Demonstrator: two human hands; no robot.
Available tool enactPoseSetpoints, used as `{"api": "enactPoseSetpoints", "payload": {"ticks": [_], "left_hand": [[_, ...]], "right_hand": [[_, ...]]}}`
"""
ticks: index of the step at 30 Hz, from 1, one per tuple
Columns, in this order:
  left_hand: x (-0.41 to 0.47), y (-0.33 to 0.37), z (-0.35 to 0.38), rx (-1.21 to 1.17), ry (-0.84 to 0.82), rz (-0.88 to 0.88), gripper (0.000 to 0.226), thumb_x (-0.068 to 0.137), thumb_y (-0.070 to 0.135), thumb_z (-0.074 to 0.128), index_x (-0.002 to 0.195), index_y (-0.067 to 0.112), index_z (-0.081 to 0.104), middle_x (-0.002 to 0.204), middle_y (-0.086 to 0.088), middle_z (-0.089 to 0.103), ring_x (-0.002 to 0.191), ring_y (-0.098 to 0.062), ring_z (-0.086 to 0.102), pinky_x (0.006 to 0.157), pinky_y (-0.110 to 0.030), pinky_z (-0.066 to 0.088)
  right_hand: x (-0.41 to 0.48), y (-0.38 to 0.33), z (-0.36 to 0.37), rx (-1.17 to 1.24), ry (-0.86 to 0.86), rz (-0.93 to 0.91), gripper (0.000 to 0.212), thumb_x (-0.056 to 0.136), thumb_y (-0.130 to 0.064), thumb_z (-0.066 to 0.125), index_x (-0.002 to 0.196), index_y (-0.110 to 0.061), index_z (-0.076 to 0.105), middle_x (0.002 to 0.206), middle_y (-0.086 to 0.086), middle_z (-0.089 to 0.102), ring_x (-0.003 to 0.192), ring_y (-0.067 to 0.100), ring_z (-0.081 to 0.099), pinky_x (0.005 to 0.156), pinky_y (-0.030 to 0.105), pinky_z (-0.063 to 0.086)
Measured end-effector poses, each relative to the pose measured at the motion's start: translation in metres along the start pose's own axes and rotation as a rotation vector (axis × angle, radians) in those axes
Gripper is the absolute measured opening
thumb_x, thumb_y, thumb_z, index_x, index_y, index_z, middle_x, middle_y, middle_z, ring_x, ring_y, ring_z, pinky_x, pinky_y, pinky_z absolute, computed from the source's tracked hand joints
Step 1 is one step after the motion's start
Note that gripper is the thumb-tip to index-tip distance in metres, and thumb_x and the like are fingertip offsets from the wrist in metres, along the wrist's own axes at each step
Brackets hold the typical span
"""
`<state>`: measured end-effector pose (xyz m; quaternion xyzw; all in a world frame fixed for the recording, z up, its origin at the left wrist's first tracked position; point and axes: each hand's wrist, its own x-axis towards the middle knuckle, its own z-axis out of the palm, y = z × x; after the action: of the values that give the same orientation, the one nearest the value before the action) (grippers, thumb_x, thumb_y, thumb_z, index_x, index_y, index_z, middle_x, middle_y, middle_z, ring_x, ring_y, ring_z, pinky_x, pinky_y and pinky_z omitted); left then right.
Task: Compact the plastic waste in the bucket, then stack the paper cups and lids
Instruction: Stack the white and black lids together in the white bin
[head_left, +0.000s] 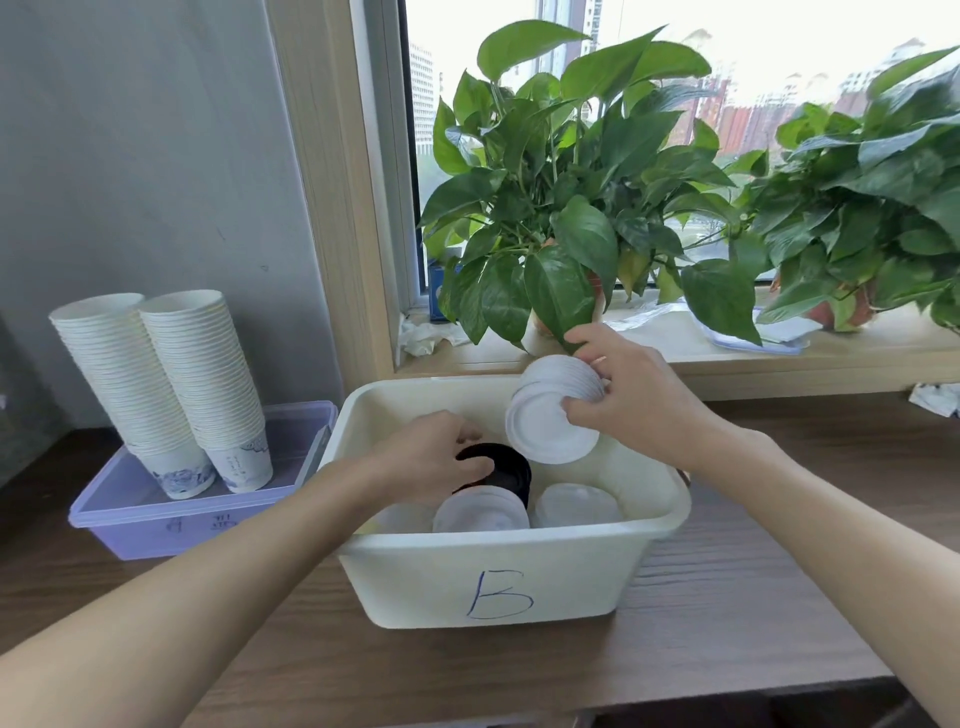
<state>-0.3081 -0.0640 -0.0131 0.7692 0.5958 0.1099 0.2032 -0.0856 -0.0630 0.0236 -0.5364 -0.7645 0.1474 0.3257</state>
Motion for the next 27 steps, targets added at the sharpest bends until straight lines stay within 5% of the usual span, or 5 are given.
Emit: {"api": "enactPoseSetpoints", "payload": {"ticks": [4,8,14,18,27], "left_hand": [[0.003,0.000,-0.006,-0.372,0.169,0.040,0.054,0.089,0.027,0.056,0.142,0.021,0.054,0.125,0.001,0.063,0.104,-0.013,0.063,0.080,-0.023,0.049],[0.000,0.005,-0.011,-0.825,0.211,0.120,0.079,0.077,0.054,0.058,0.149,0.025,0.042,0.135,0.004,0.061,0.113,-0.013,0.065,0.096,-0.033,0.054],[0.001,0.003,-0.013,-0.858,0.428,0.221,0.075,0.081,0.066,0.059,0.147,0.034,0.041,0.144,0.010,0.053,0.129,-0.011,0.054,0.107,-0.044,0.048],[0.004,0.001,-0.014,-0.860,0.584,0.254,0.047,0.098,0.045,0.054,0.138,0.021,0.053,0.127,0.003,0.065,0.111,-0.007,0.063,0.091,-0.025,0.052],[0.001,0.003,-0.010,-0.629,0.558,0.381,0.039,0.098,0.040,0.051,0.129,0.018,0.057,0.114,0.004,0.067,0.105,-0.013,0.063,0.089,-0.028,0.051]], "right_hand": [[0.007,-0.007,0.005,0.176,0.074,0.053,0.057,0.079,-0.021,0.071,0.130,-0.022,0.045,0.095,-0.001,0.064,0.089,0.026,0.064,0.080,0.040,0.053],[0.016,-0.017,0.017,0.333,0.130,0.084,0.058,0.077,-0.022,0.074,0.128,-0.023,0.046,0.103,0.002,0.065,0.094,0.022,0.065,0.085,0.039,0.054],[0.026,-0.038,0.037,0.588,0.119,0.061,0.051,0.083,-0.020,0.070,0.128,-0.024,0.047,0.109,0.001,0.063,0.099,0.017,0.064,0.086,0.035,0.054],[0.027,-0.046,0.050,0.772,0.056,0.087,0.046,0.089,-0.017,0.063,0.131,-0.022,0.045,0.115,0.009,0.059,0.100,0.018,0.060,0.083,0.036,0.055],[0.024,-0.043,0.065,0.554,0.224,-0.130,0.043,0.084,-0.053,0.050,0.119,-0.028,0.054,0.109,-0.015,0.060,0.104,-0.005,0.054,0.085,0.007,0.039]]}}
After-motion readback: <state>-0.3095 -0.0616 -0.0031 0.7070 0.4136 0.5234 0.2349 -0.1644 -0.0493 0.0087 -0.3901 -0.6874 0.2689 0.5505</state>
